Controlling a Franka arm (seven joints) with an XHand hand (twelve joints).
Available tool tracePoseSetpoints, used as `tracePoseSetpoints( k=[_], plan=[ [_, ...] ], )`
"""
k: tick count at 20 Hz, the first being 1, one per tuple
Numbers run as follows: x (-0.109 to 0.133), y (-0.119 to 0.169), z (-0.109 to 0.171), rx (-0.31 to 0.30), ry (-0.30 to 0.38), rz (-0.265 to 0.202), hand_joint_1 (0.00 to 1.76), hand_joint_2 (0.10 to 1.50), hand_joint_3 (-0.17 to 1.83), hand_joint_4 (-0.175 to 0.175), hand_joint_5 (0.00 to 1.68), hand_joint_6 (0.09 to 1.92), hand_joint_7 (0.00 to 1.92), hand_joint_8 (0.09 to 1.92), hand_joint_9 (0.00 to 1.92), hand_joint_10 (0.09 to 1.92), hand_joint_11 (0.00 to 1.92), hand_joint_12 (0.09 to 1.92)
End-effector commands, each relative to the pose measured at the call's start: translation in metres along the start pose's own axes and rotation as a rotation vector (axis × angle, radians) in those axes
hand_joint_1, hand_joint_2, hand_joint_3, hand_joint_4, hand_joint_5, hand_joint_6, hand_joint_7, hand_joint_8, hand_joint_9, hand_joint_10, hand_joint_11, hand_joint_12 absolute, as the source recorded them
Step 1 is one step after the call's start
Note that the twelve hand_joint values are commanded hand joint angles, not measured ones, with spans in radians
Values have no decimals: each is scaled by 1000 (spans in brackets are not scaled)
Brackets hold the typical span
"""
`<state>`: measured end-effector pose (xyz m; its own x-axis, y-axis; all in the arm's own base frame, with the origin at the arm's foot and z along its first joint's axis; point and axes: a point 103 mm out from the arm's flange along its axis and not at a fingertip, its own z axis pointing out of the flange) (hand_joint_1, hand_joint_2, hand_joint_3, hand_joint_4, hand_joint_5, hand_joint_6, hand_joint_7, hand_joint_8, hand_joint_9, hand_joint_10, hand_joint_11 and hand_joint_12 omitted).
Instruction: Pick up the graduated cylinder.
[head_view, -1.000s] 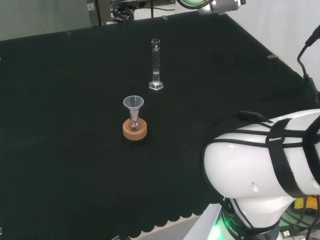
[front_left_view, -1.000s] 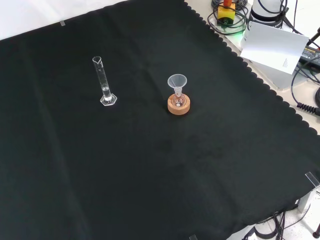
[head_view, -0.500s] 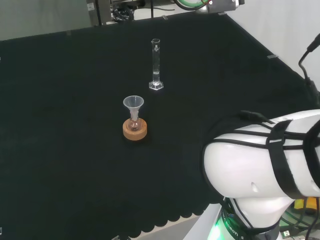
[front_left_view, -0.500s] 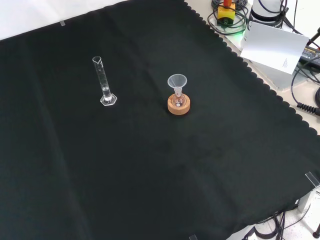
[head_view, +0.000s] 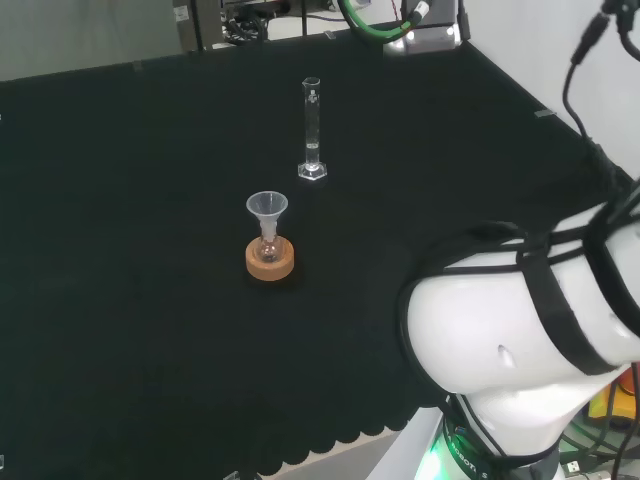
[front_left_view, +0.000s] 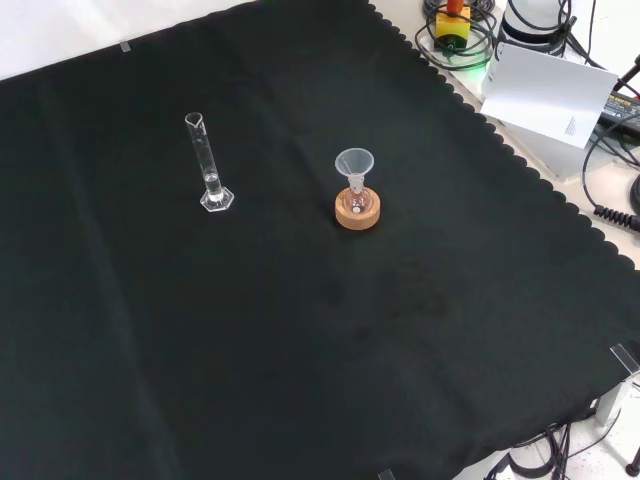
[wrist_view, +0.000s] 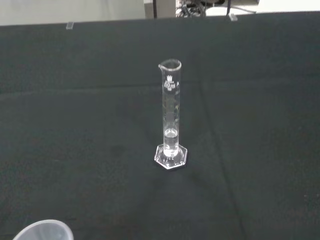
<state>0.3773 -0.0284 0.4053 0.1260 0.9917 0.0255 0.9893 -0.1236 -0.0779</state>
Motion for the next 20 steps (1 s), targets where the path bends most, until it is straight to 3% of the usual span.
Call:
tracePoseSetpoints(
  k=[1,9,20],
  plan=[
    [-41,102,70,-21,83,-34,252,1329,-28,-32,208,87,12,490,192,713,49,1407],
    [-56,154,125,8,168,-71,379,1257,-67,-35,214,87,40,550,245,720,81,1406],
    [-63,184,181,33,267,-120,473,1208,-106,-38,230,87,38,585,285,711,137,1392]
  ],
)
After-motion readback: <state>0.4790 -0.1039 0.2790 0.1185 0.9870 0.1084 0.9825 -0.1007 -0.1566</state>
